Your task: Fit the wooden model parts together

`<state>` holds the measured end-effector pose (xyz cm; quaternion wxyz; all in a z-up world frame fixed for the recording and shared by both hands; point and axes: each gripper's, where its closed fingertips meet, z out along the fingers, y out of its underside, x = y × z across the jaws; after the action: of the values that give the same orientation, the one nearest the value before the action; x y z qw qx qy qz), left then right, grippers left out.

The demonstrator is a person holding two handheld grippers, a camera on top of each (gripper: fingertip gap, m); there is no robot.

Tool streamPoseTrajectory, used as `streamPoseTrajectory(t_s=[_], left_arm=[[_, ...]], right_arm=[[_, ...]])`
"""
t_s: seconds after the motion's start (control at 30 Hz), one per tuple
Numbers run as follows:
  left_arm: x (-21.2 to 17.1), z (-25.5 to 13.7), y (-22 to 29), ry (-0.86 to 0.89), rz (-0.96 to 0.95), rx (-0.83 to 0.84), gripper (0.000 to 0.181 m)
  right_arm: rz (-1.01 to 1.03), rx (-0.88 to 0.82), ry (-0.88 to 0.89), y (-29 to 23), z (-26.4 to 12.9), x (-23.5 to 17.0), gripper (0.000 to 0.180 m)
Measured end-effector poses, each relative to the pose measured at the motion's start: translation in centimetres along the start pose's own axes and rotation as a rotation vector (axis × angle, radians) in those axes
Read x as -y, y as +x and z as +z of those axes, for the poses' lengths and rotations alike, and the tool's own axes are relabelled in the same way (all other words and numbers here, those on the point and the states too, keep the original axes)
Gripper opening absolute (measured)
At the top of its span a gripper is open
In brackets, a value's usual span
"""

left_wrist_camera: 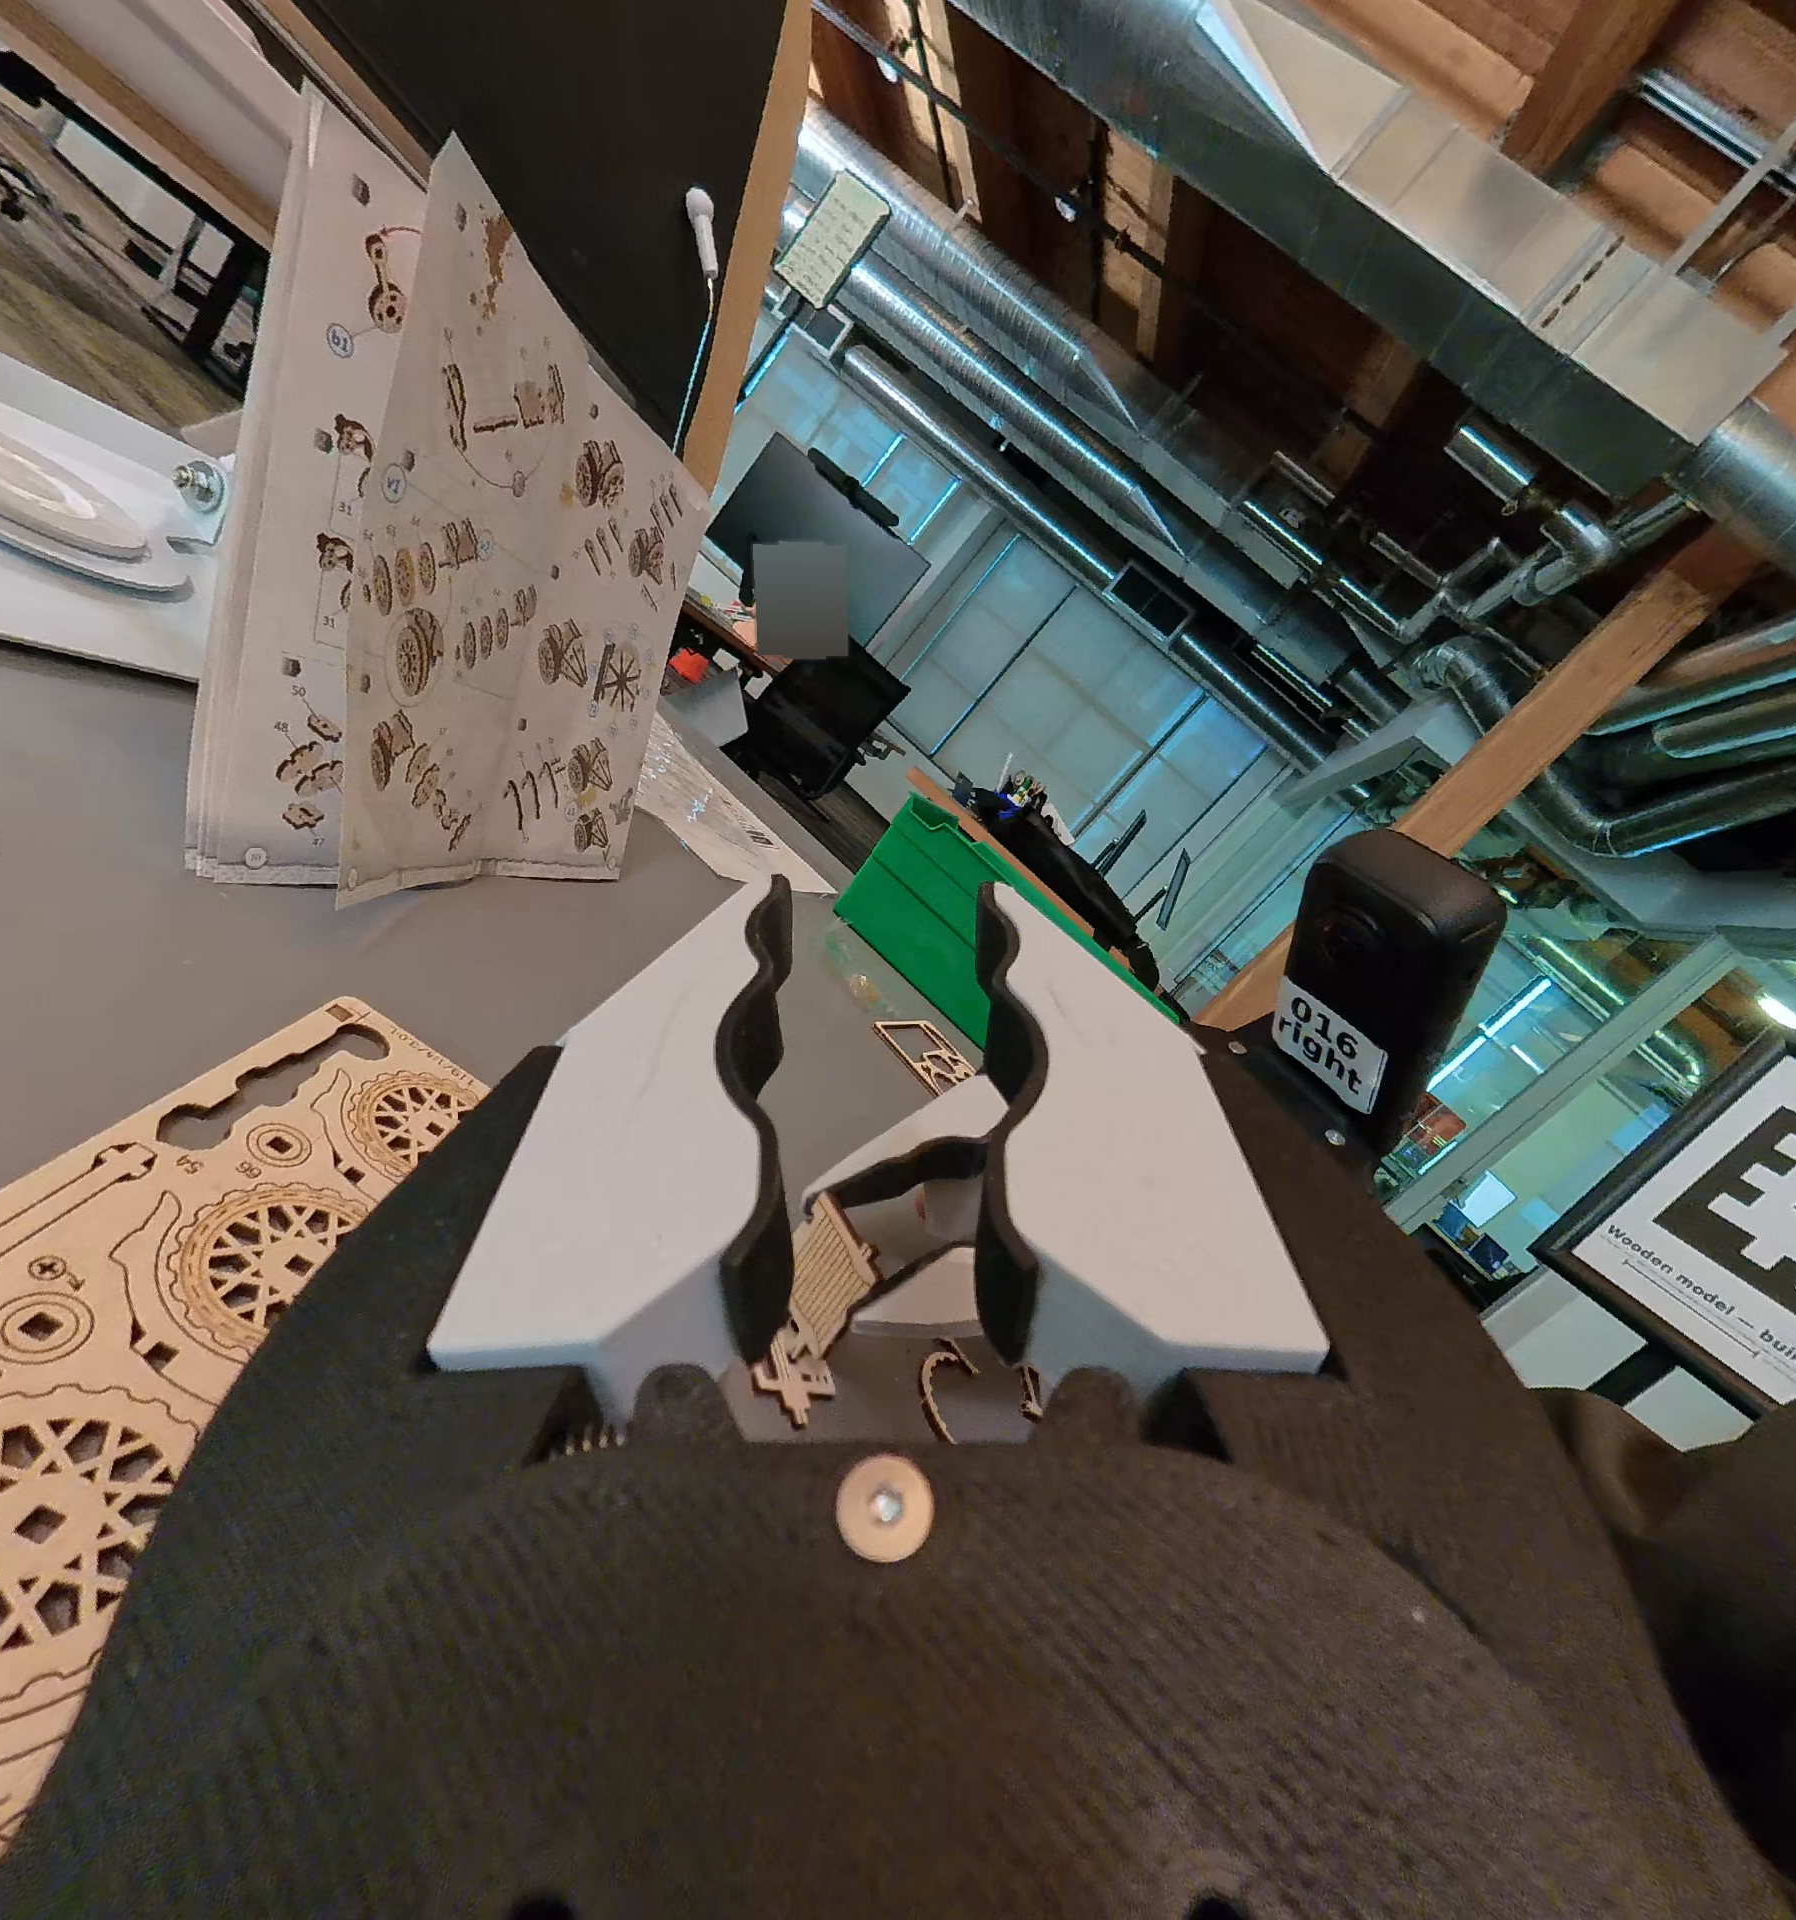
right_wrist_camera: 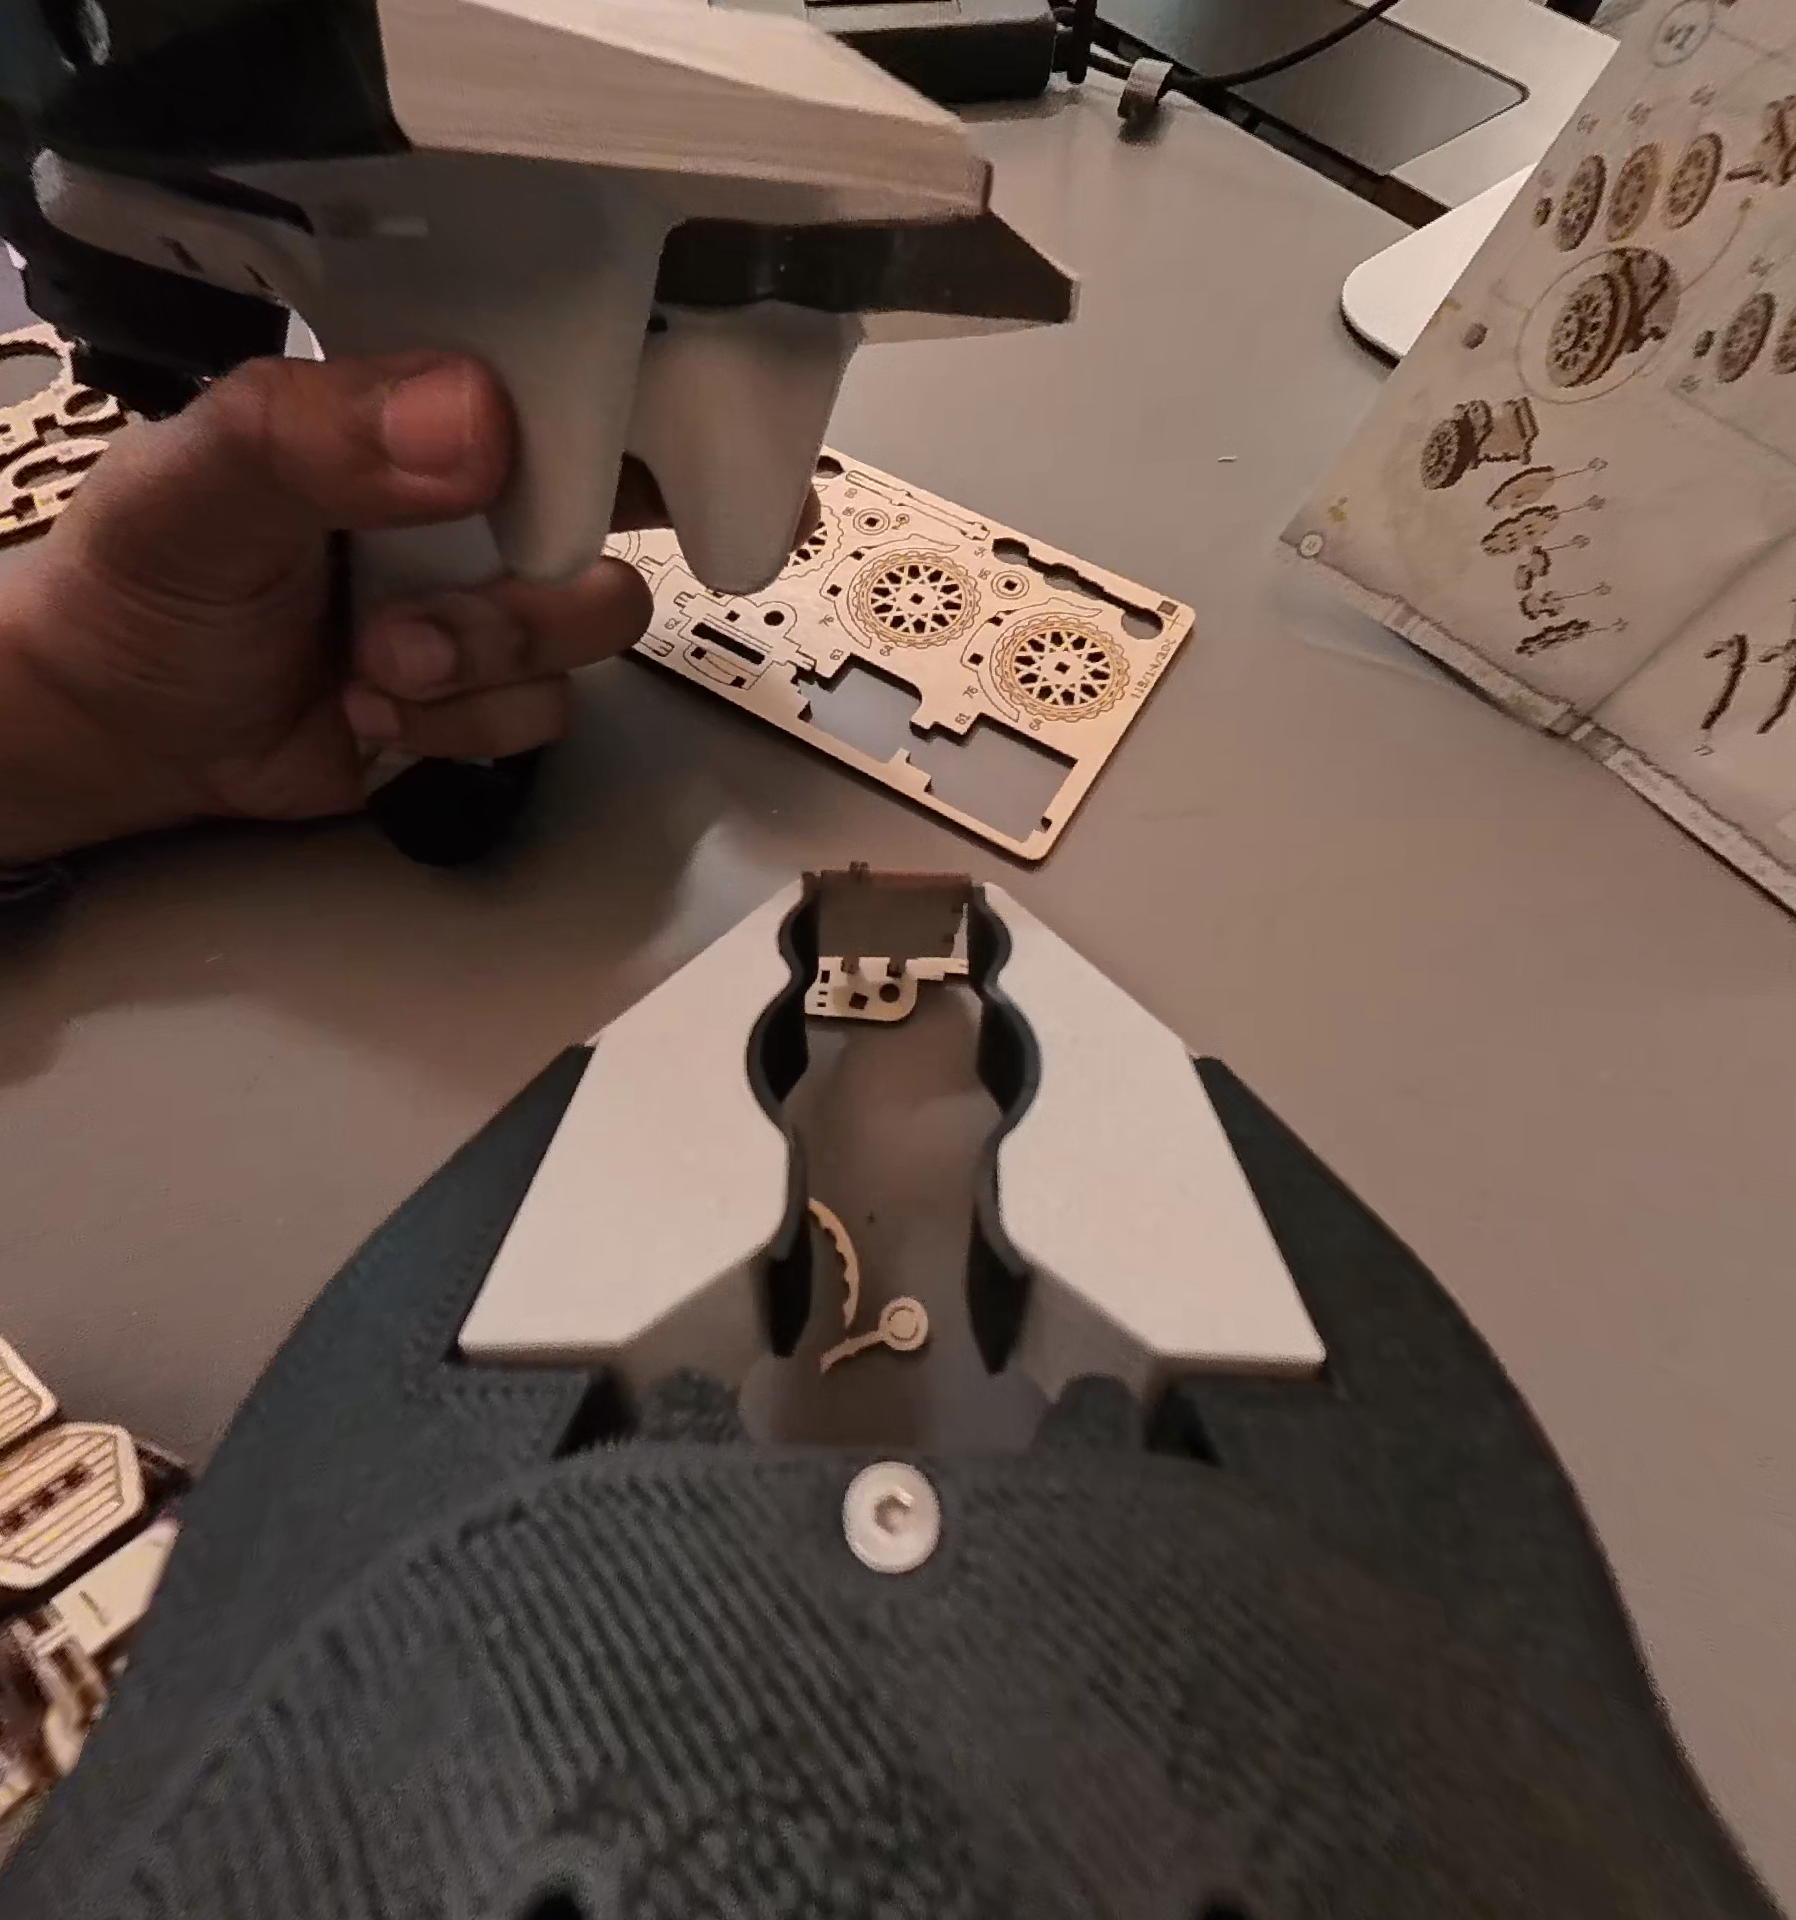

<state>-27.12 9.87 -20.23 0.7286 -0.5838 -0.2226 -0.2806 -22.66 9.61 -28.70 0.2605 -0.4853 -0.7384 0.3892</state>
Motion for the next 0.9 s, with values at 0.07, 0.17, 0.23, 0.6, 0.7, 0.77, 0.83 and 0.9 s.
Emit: streamPoseTrajectory(t_s=[0.07, 0.17, 0.23, 0.6, 0.7, 0.77, 0.83, 0.9], left_arm=[[0.01, 0.0, 0.0, 0.001, 0.0, 0.0, 0.033], [0.02, 0.01, -0.01, 0.001, -0.001, 0.0, 0.033], [0.01, 0.01, -0.01, 0.001, 0.0, 0.001, 0.033], [0.03, 0.03, -0.06, 0.002, -0.004, 0.002, 0.033], [0.03, 0.04, -0.08, 0.001, -0.005, 0.003, 0.033], [0.04, 0.03, -0.1, 0.002, -0.005, 0.003, 0.033], [0.03, 0.04, -0.11, 0.001, -0.006, 0.003, 0.033], [0.03, 0.03, -0.11, 0.001, -0.006, 0.004, 0.033]], right_arm=[[-0.025, -0.018, 0.001, 0.25, 0.0, -0.01, 0.028], [-0.047, -0.022, 0.007, 0.35, 0.03, 0.04, 0.028], [-0.056, -0.03, 0.015, 0.46, -0.06, 0.18, 0.028], [-0.02, -0.04, -0.004, 0.41, -0.06, -0.06, 0.028], [-0.027, -0.048, -0.005, 0.37, 0.02, 0.0, 0.028], [-0.027, -0.049, -0.004, 0.37, 0.06, 0.02, 0.028], [-0.022, -0.048, -0.005, 0.39, 0.04, 0.01, 0.028], [-0.019, -0.046, -0.006, 0.43, -0.01, -0.03, 0.028]])
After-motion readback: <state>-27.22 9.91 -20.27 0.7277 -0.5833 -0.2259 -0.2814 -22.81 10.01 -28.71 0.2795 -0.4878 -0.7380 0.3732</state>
